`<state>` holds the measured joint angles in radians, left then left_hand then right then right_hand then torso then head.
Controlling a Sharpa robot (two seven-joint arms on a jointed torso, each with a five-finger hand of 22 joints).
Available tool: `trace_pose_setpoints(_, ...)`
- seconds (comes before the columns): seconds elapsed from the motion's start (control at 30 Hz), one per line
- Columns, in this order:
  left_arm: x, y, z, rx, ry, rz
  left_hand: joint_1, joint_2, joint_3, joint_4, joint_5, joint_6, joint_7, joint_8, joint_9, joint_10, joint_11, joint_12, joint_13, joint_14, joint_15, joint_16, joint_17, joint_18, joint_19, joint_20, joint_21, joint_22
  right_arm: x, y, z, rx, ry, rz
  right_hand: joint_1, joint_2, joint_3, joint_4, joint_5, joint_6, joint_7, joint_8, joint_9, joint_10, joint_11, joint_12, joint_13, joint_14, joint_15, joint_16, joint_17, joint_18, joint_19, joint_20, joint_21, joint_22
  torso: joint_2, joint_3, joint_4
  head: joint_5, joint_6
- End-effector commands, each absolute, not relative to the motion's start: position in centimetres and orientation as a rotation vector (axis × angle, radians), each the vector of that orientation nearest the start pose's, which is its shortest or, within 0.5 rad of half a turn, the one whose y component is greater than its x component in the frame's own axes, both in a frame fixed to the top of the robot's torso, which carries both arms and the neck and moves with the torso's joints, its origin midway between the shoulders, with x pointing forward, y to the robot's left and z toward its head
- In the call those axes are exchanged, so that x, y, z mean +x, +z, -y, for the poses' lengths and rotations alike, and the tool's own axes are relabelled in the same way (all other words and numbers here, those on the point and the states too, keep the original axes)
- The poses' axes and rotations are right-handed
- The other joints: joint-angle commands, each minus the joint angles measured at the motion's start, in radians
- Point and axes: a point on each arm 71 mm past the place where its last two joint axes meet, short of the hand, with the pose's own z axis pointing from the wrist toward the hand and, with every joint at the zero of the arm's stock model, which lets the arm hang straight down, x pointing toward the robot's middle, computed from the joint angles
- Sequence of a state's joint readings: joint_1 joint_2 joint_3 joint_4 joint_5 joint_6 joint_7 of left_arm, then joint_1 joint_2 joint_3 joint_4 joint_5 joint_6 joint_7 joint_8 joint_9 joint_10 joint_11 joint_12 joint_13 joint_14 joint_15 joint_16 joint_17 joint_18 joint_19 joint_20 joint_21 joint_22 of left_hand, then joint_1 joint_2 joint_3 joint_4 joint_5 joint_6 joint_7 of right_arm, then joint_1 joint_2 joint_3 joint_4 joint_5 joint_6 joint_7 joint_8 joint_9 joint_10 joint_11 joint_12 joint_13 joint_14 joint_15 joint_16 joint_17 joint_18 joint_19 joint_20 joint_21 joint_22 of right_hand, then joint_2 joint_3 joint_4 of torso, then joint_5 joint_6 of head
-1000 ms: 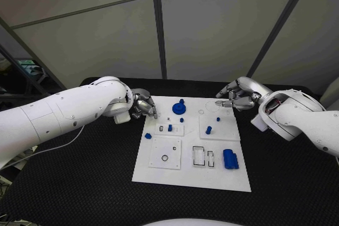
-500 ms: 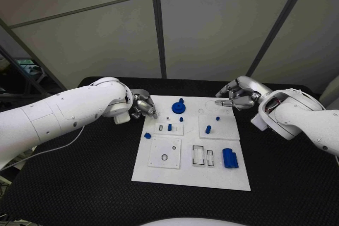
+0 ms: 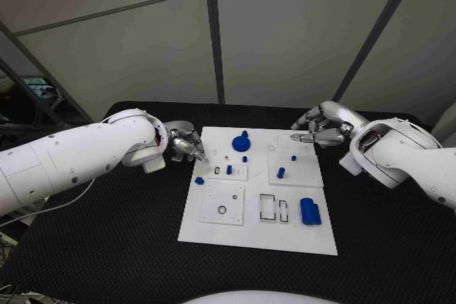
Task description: Assemble the parts on the task board
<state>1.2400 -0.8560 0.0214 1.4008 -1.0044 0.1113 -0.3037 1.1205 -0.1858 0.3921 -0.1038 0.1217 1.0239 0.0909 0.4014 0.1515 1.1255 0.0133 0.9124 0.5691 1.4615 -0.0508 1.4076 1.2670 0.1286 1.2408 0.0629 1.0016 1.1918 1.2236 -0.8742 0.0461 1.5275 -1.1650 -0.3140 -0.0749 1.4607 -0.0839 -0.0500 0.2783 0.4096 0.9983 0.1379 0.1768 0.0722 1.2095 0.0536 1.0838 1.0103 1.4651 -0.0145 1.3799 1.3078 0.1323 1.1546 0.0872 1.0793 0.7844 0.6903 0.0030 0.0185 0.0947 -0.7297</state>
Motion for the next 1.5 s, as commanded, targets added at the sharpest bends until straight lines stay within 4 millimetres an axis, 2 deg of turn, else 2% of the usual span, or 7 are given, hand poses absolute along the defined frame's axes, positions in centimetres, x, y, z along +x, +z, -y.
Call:
trace_pose_setpoints(0.03, 50.3, -17.8, -24.7, -0.128, -0.652, -1.994, 0.044, 0.009, -0.040, -0.004, -0.004, -0.011, 0.002, -0.016, -0.009, -0.055, 0.004, -0.075, -0.053, -0.041, 0.009, -0.071, -0.098, 0.030, -0.068, 0.004, -0.121, -0.075, 49.8, -14.0, 21.6, 0.100, 0.786, -1.617, 0.003, 0.001, 0.002, 0.005, 0.006, -0.003, -0.002, 0.002, -0.001, -0.002, -0.004, -0.006, 0.000, 0.046, -0.009, -0.006, 0.011, 0.016, 0.003, -0.001, -0.004, 0.001, -0.001, 0.0006, 0.0030, 0.001, -0.001)
trace_pose_setpoints(0.17, 48.8, -17.6, -24.9, -0.040, -0.690, -1.897, 0.096, 0.023, -0.086, -0.008, -0.001, -0.010, 0.005, -0.028, -0.018, -0.079, 0.013, -0.149, -0.117, -0.127, 0.020, -0.185, -0.262, 0.053, -0.163, 0.014, -0.304, -0.189, 49.7, -13.9, 21.5, 0.073, 0.774, -1.605, 0.003, 0.001, 0.002, 0.005, 0.006, -0.003, -0.002, 0.003, -0.001, -0.002, -0.004, -0.006, 0.000, 0.047, -0.009, -0.005, 0.012, 0.016, 0.004, -0.001, -0.003, 0.002, -0.002, 0.0002, 0.0074, 0.003, -0.002)
trace_pose_setpoints(0.4, 46.8, -17.8, -25.2, 0.119, -0.703, -1.758, 0.151, 0.030, -0.130, -0.024, 0.003, -0.019, 0.012, -0.048, -0.036, -0.117, 0.024, -0.221, -0.195, -0.199, 0.031, -0.272, -0.397, 0.053, -0.168, 0.027, -0.394, -0.252, 49.5, -13.8, 21.6, 0.044, 0.758, -1.590, 0.003, 0.001, 0.002, 0.005, 0.005, -0.003, -0.002, 0.003, -0.001, -0.002, -0.004, -0.006, -0.001, 0.047, -0.009, -0.005, 0.012, 0.016, 0.004, -0.001, -0.003, 0.003, -0.003, 0.0007, 0.0069, 0.009, -0.004)
trace_pose_setpoints(0.43, 46.4, -18.2, -25.2, 0.149, -0.699, -1.747, 0.159, 0.029, -0.143, -0.027, 0.003, -0.022, 0.014, -0.052, -0.040, -0.125, 0.027, -0.228, -0.208, -0.298, 0.040, -0.404, -0.564, 0.055, -0.168, 0.030, -0.414, -0.266, 49.4, -13.8, 21.6, 0.041, 0.756, -1.588, 0.003, 0.001, 0.002, 0.005, 0.005, -0.003, -0.002, 0.003, -0.001, -0.002, -0.004, -0.006, -0.001, 0.047, -0.009, -0.005, 0.012, 0.016, 0.004, -0.001, -0.003, 0.003, -0.003, 0.0008, 0.0071, 0.009, -0.004)
trace_pose_setpoints(0.47, 46.2, -18.4, -25.2, 0.166, -0.697, -1.743, 0.160, 0.030, -0.151, -0.026, 0.003, -0.022, 0.016, -0.053, -0.043, -0.130, 0.031, -0.231, -0.216, -0.322, 0.038, -0.445, -0.609, 0.053, -0.165, 0.034, -0.423, -0.273, 49.4, -13.8, 21.6, 0.039, 0.756, -1.587, 0.003, 0.001, 0.002, 0.005, 0.005, -0.003, -0.002, 0.003, -0.001, -0.002, -0.004, -0.006, -0.001, 0.047, -0.009, -0.005, 0.012, 0.016, 0.004, -0.001, -0.003, 0.003, -0.002, 0.0004, 0.0076, 0.008, -0.005)
trace_pose_setpoints(0.77, 45.0, -20.9, -24.7, 0.305, -0.648, -1.755, 0.173, 0.028, -0.203, -0.031, -0.002, -0.047, 0.023, -0.071, -0.060, -0.169, 0.046, -0.237, -0.249, -0.333, 0.052, -0.501, -0.661, 0.052, -0.163, 0.045, -0.471, -0.304, 49.2, -13.9, 21.5, 0.027, 0.753, -1.585, 0.003, 0.001, 0.002, 0.005, 0.005, -0.003, -0.002, 0.003, -0.001, -0.002, -0.004, -0.006, -0.001, 0.047, -0.009, -0.005, 0.012, 0.016, 0.004, -0.001, -0.003, 0.003, -0.001, -0.0006, 0.0084, 0.007, -0.010)
trace_pose_setpoints(1.5, 45.6, -22.1, -23.8, 0.385, -0.591, -1.791, 0.188, 0.042, -0.230, -0.032, -0.003, -0.043, 0.021, -0.072, -0.070, -0.170, 0.045, -0.213, -0.254, -0.327, 0.051, -0.497, -0.672, 0.053, -0.154, 0.047, -0.484, -0.312, 49.3, -14.1, 21.1, 0.022, 0.758, -1.591, 0.003, 0.001, 0.002, 0.005, 0.005, -0.003, -0.002, 0.003, -0.001, -0.002, -0.004, -0.006, -0.001, 0.047, -0.009, -0.005, 0.012, 0.016, 0.004, -0.001, -0.003, 0.003, -0.001, 0.0005, 0.0065, 0.006, -0.014)
